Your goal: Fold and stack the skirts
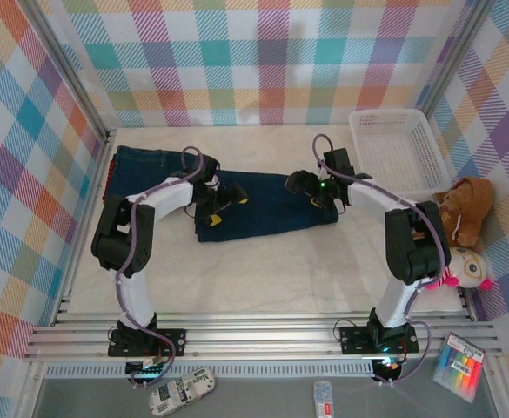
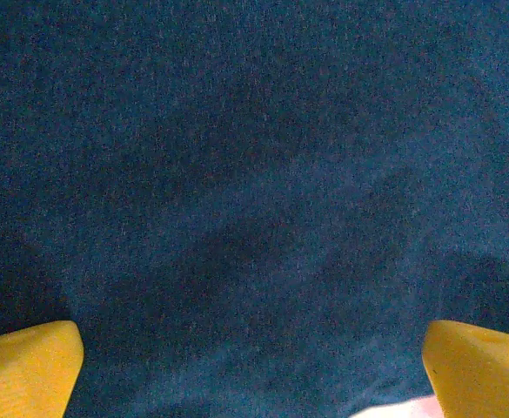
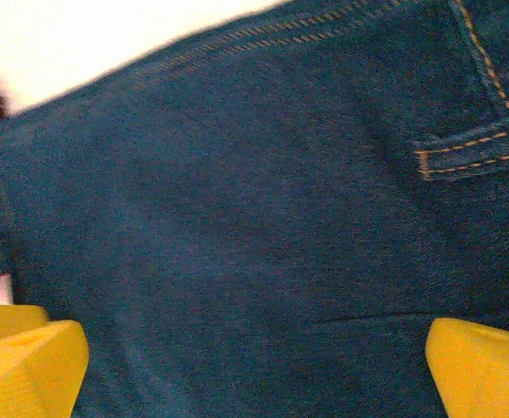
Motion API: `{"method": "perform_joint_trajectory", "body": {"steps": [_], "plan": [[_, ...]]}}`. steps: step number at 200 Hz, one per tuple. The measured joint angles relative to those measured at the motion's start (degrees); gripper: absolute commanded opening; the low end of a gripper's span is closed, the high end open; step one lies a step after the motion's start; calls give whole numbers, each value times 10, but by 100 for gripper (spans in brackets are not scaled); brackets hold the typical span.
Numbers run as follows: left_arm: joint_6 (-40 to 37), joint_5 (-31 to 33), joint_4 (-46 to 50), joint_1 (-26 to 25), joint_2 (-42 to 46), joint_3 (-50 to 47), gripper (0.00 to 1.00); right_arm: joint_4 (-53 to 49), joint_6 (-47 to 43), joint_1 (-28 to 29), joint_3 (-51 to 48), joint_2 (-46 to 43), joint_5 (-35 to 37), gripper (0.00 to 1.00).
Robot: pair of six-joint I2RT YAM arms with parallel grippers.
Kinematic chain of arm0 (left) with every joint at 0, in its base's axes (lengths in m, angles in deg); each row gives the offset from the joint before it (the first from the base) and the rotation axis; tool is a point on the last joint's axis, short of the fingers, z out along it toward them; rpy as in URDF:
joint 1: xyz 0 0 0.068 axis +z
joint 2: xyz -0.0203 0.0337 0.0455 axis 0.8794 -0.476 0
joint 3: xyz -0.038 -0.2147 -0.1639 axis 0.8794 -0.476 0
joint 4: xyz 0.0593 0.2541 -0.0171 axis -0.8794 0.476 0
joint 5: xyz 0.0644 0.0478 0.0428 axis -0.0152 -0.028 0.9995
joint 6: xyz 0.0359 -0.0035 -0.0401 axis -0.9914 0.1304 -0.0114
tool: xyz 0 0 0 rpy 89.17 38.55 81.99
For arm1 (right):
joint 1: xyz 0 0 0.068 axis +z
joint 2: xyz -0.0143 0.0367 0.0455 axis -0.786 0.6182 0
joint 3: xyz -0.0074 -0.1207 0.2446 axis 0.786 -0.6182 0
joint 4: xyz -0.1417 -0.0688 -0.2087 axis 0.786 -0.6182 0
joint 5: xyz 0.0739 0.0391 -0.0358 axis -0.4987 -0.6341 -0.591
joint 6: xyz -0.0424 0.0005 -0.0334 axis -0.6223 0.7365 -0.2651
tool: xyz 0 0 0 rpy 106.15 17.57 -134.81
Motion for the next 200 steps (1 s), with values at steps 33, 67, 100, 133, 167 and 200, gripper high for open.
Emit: {"method": "perform_joint_trajectory", "body": {"steps": [33, 67, 100, 133, 167, 200], "plan": [[61, -22, -27, -11, 29, -3, 100, 28, 66, 43, -13, -8, -21, 99], [109, -6, -46, -16, 34, -14, 100, 57, 130, 90, -42, -7, -38, 99], [125, 13, -44, -12, 17, -18, 100, 80, 150, 96, -40, 24, -54, 100], [125, 29, -41, -6, -4, -37, 100, 40, 143, 85, -39, 49, -35, 99], [101, 31, -55, -5, 9, -56, 100, 14, 125, 49, -40, 41, -24, 99], [58, 34, -51, -6, 15, -62, 100, -47, 89, 26, -50, -8, 38, 99]]}}
